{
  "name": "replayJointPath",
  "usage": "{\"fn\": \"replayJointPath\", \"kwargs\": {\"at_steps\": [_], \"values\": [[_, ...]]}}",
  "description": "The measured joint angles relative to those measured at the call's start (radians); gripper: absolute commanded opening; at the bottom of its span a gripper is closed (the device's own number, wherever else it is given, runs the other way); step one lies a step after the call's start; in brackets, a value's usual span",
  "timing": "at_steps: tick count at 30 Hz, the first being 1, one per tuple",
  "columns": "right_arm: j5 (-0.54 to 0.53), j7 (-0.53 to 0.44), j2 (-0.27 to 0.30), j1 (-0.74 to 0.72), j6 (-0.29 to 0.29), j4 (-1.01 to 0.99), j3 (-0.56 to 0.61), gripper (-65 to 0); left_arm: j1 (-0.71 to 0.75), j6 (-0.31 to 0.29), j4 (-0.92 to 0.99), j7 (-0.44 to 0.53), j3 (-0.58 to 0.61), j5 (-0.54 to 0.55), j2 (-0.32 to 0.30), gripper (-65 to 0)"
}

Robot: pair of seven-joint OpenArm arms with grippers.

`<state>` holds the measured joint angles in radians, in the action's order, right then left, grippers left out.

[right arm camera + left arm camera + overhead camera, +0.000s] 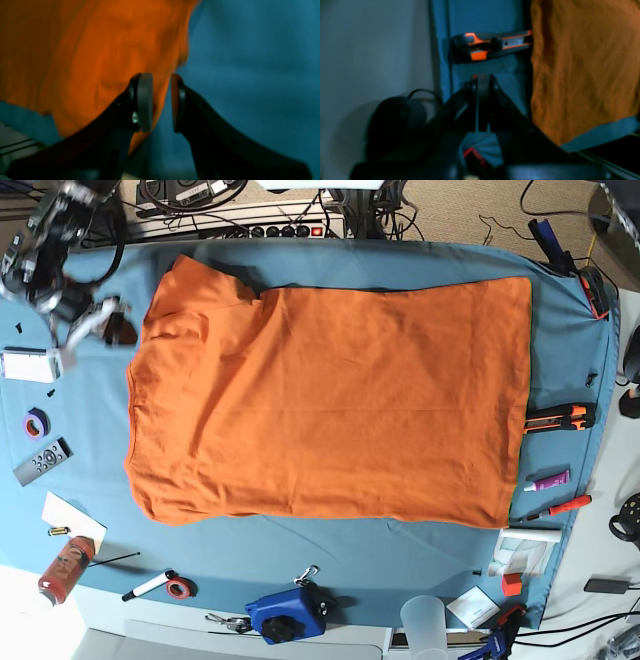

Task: Layout the t-shirt on the table in an organized manner, then fold the t-shirt properly
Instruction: 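Release the hem and move both grippers to the shirt's shoulder corners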

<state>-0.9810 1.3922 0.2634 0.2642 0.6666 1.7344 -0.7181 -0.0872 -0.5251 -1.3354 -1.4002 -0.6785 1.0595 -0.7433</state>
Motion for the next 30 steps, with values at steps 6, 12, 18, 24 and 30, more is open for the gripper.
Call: {"fn": "replayJointPath", "kwargs": {"at_steps": [6, 12, 18, 24, 30], "values": [[-0.018, 0.012, -0.07, 0.131, 0.03, 0.0, -0.046, -42.0, 0.173, -0.003, -0.271, -0.002, -0.111, -0.039, 0.007, -65.0], [-0.039, -0.007, -0.131, 0.151, 0.031, 0.0, -0.047, -40.2, 0.282, 0.001, -0.462, 0.031, -0.132, -0.111, 0.023, -65.0], [-0.043, -0.074, -0.18, 0.148, 0.036, -0.026, 0.039, -40.2, 0.287, 0.013, -0.525, 0.063, -0.132, -0.154, 0.04, -65.0], [-0.041, -0.089, -0.192, 0.145, 0.038, -0.029, 0.105, -40.6, 0.286, 0.013, -0.525, 0.063, -0.132, -0.158, 0.04, -65.0], [-0.018, -0.082, -0.192, 0.146, 0.035, -0.033, 0.116, -65.0, 0.287, 0.013, -0.525, 0.063, -0.132, -0.158, 0.04, -65.0]]}}
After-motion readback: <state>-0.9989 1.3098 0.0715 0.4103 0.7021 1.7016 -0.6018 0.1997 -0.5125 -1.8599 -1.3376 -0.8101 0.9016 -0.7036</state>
